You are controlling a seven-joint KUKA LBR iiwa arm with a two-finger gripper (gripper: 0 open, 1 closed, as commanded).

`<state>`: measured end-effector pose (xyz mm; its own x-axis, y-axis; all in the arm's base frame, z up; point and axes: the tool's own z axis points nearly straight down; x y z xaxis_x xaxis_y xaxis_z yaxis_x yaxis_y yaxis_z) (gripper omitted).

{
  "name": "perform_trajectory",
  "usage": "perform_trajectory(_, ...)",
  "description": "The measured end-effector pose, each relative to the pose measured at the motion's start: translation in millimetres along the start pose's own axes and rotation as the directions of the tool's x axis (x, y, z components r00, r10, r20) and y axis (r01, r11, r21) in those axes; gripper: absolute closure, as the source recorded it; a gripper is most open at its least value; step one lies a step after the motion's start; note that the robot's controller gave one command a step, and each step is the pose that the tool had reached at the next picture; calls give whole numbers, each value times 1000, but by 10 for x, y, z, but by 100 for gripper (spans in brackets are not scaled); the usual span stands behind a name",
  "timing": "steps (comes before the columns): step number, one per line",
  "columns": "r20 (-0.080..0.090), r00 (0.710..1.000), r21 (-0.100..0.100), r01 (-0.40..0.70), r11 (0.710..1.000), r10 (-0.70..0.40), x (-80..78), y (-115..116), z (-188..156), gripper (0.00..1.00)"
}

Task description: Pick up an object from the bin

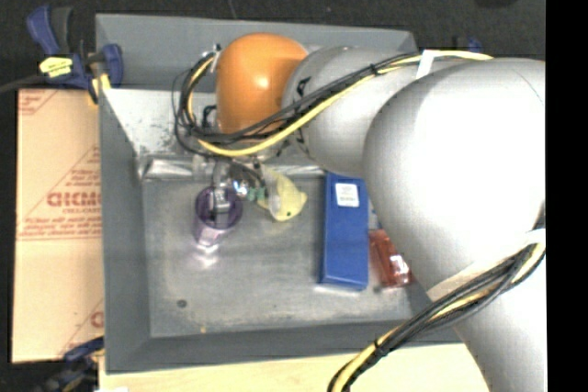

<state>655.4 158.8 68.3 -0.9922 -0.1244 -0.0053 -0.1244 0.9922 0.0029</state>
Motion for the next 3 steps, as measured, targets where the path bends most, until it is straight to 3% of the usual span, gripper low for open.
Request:
perform_trajectory(1, 3, 984, 3, 176, 984, -176, 148, -154, -26, 0)
perform_trajectory(2, 2, 994, 0, 113, 994, -113, 191, -198, -27, 0)
perform_trajectory(3, 4, 980, 1, 199, 980, -199, 824, -457, -37, 100)
